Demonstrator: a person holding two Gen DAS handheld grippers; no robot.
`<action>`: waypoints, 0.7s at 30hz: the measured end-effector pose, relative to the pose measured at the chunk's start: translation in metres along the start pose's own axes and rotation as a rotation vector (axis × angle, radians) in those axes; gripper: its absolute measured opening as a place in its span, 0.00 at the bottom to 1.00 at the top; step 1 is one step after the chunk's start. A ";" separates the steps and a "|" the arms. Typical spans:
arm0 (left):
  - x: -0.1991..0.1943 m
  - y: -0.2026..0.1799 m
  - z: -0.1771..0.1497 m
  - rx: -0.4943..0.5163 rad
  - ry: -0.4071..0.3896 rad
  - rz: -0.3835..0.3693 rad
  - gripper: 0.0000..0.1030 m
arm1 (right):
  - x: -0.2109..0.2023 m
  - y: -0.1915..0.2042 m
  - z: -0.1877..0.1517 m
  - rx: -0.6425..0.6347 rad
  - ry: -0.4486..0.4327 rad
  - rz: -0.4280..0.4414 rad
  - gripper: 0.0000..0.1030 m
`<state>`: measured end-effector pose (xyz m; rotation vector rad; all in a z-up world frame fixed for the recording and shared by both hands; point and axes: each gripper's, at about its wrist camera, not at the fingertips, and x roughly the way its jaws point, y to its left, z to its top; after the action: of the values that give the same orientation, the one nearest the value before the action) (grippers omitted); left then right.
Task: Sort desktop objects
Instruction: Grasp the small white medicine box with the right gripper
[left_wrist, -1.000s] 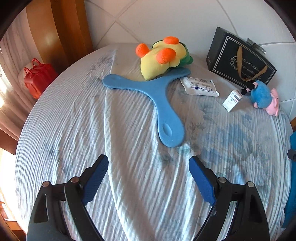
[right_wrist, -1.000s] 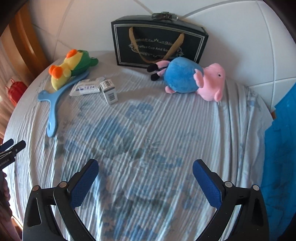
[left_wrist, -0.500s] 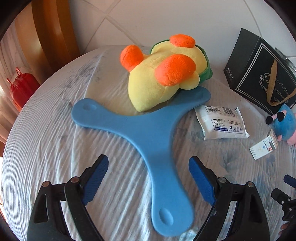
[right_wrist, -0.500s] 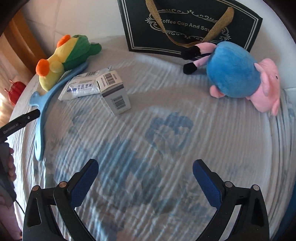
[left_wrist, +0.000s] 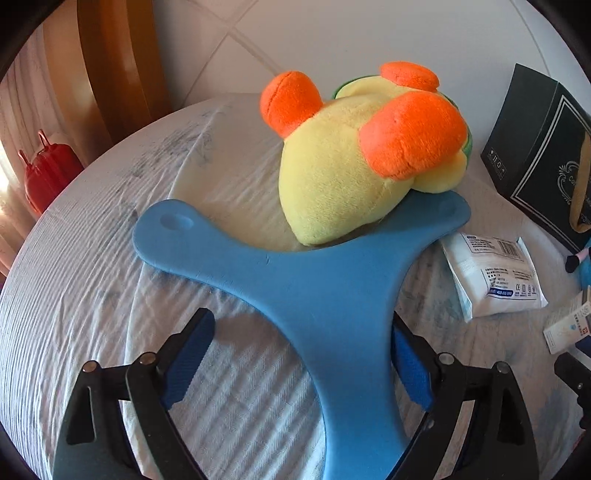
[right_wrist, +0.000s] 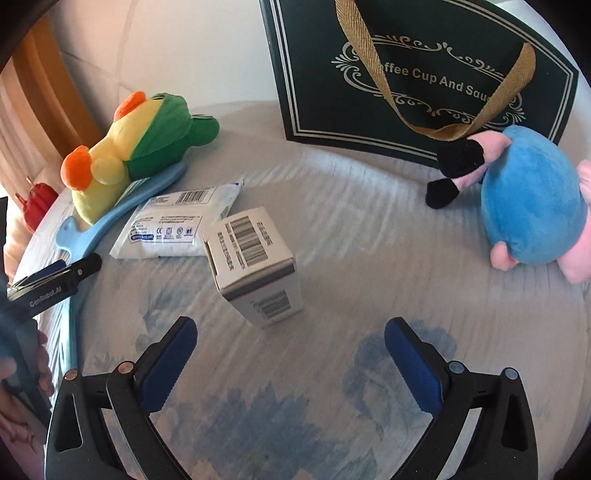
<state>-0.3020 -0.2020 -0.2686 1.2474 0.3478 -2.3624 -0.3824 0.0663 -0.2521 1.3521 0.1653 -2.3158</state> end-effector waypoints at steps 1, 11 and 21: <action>-0.001 0.000 0.000 0.002 -0.007 -0.002 0.79 | 0.000 0.002 0.002 -0.006 -0.009 -0.008 1.00; -0.015 -0.005 -0.011 0.043 0.006 0.000 0.46 | 0.011 0.020 0.013 -0.057 0.000 -0.012 0.34; -0.067 0.017 -0.069 0.027 0.011 0.037 0.40 | -0.020 0.038 -0.006 -0.057 -0.014 0.037 0.29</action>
<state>-0.2114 -0.1710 -0.2521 1.2688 0.2954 -2.3371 -0.3524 0.0407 -0.2334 1.3002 0.1987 -2.2725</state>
